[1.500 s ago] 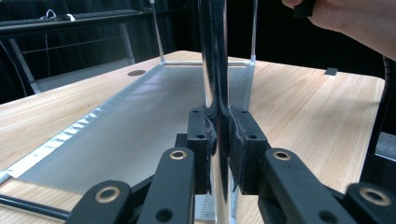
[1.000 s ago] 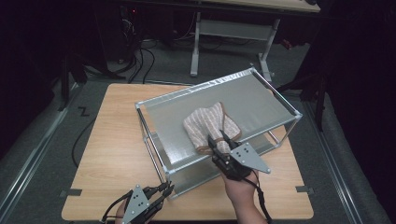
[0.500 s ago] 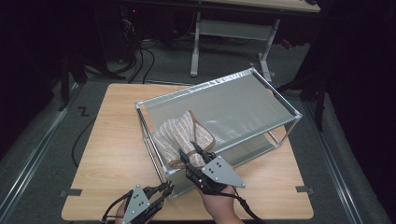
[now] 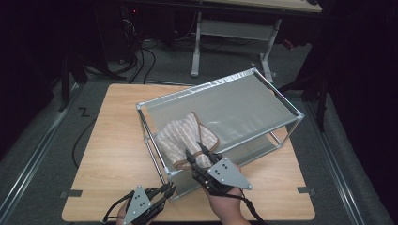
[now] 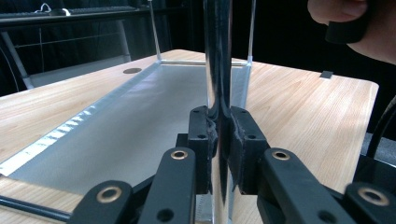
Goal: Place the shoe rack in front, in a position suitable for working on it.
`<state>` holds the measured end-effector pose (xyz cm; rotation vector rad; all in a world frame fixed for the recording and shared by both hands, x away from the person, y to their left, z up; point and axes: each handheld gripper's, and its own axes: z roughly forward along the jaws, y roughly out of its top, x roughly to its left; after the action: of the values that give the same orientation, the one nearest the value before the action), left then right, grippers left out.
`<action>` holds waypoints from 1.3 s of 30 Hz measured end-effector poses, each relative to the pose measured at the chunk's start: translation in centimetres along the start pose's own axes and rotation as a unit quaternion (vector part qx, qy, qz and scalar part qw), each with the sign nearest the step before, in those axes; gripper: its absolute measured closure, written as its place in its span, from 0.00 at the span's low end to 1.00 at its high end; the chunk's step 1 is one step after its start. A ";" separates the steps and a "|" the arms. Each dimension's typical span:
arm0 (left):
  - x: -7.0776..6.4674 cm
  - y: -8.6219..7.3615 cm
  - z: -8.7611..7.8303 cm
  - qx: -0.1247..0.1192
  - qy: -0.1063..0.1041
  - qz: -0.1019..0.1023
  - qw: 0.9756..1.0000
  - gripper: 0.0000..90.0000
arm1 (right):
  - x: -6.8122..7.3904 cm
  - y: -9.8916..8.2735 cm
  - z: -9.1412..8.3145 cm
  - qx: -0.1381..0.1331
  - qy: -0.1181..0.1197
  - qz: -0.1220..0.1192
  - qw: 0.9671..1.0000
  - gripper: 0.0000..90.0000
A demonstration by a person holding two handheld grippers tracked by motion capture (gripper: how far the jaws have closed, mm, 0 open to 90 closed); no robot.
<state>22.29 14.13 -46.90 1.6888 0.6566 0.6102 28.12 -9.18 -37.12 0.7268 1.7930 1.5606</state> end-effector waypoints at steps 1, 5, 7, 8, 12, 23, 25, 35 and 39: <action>0.0 0.0 0.0 0.000 0.000 -0.001 1.000 0.89 | -0.5 -0.1 -0.1 0.000 -0.007 -0.001 1.000 0.66; 0.0 0.0 0.0 0.001 0.000 0.001 1.000 0.89 | -3.0 -0.5 -0.5 0.002 -0.035 0.005 0.999 0.65; -0.1 0.0 -0.1 0.001 0.001 0.000 1.000 0.89 | -4.3 -0.8 -0.6 0.001 -0.046 0.009 0.999 0.65; -0.1 0.0 -0.2 0.000 0.002 0.000 1.000 0.89 | -4.9 -0.9 -0.8 0.001 -0.051 0.014 0.999 0.65; -0.4 -0.1 -0.6 0.002 0.007 0.004 1.000 0.89 | -6.7 -1.3 -1.2 0.001 -0.069 0.013 0.998 0.65; -0.7 -0.3 -1.5 0.001 0.018 0.010 1.000 0.89 | -10.5 -2.5 -2.1 -0.019 -0.110 0.026 0.993 0.65; -0.7 -0.3 -1.6 0.001 0.019 0.010 1.000 0.89 | -11.2 -2.7 -2.3 -0.022 -0.117 0.029 0.992 0.65; -0.7 -0.4 -1.9 0.004 0.023 0.013 1.000 0.88 | -15.2 -3.1 -3.1 -0.015 -0.170 0.020 0.985 0.65; -0.7 -0.4 -2.0 0.004 0.024 0.014 1.000 0.88 | -17.2 -3.3 -3.4 -0.011 -0.196 0.023 0.980 0.65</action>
<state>20.38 15.08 -46.92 1.6984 0.6720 0.6696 36.57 -24.89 -38.17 0.9931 1.4756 1.3493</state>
